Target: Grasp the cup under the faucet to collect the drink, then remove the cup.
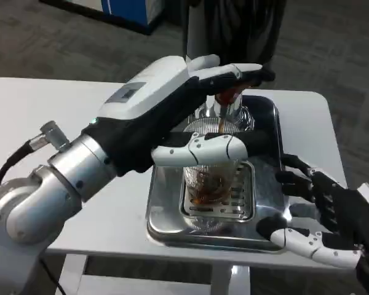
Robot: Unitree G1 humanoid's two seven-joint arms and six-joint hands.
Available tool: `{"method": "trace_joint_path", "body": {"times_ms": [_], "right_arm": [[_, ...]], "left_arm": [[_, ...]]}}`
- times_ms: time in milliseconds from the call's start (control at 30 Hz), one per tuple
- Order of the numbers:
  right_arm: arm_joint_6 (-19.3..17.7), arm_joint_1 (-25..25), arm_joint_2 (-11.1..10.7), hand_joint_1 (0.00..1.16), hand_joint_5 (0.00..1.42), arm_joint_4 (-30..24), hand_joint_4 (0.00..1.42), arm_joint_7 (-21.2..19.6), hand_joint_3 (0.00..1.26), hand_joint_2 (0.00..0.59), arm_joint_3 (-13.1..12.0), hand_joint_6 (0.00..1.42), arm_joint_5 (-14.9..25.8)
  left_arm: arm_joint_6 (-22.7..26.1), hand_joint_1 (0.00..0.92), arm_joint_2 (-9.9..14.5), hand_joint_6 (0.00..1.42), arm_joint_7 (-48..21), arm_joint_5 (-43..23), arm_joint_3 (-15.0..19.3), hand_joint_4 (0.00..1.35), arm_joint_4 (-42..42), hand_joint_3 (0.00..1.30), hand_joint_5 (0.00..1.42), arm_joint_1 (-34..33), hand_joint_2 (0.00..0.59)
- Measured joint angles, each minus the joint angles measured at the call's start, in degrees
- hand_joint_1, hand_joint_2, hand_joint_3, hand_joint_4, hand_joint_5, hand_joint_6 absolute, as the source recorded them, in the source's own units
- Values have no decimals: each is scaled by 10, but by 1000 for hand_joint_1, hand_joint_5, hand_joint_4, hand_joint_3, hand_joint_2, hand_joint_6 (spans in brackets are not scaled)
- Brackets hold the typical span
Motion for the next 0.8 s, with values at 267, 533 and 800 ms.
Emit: {"method": "trace_joint_path", "body": {"times_ms": [267,533,800], "right_arm": [[-52,-24,8,820,197,62,179,-26,103,157,8,271,16],[-87,-53,12,827,210,112,192,-48,110,154,10,269,24],[-104,-74,23,830,264,131,227,-66,113,153,10,287,47]], "left_arm": [[0,0,0,33,0,0,-1,327,3,413,231,-1,143],[0,0,1,34,0,1,-2,328,8,420,239,-4,144],[0,0,2,35,0,1,-4,332,15,421,242,-9,145]]}}
